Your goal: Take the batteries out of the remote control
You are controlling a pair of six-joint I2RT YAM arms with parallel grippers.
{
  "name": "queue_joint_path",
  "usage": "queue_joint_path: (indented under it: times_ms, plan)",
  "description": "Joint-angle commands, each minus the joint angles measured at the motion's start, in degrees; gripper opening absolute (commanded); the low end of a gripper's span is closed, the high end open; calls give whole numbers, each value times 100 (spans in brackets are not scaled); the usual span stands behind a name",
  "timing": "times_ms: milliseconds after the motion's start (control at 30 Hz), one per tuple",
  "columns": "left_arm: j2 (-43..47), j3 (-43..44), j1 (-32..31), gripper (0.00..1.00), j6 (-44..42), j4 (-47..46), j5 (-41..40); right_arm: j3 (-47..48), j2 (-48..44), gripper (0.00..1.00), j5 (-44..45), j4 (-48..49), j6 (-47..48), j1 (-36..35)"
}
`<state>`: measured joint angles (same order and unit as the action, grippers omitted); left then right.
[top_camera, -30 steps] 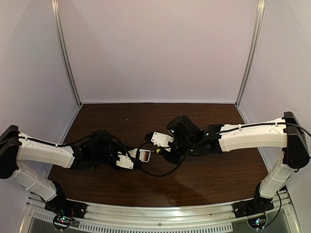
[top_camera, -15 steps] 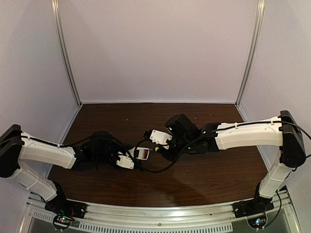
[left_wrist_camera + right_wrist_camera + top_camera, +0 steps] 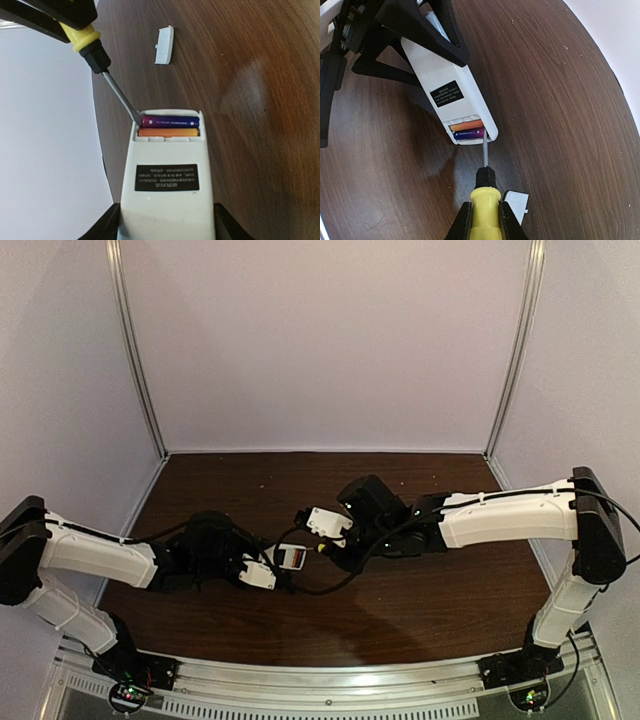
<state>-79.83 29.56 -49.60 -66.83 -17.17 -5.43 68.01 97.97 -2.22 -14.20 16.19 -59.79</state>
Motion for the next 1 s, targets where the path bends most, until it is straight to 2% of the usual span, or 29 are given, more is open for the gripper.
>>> queue_joint_path:
  times_ms: [0,967]
  plan:
    - [-5,85,4,0,72,-955,-150,23,152,0,-269,-327,-80,-24]
    - [-50,168,65,0,135,-802,-217,-60,73,0,-193,-477,-151,-33]
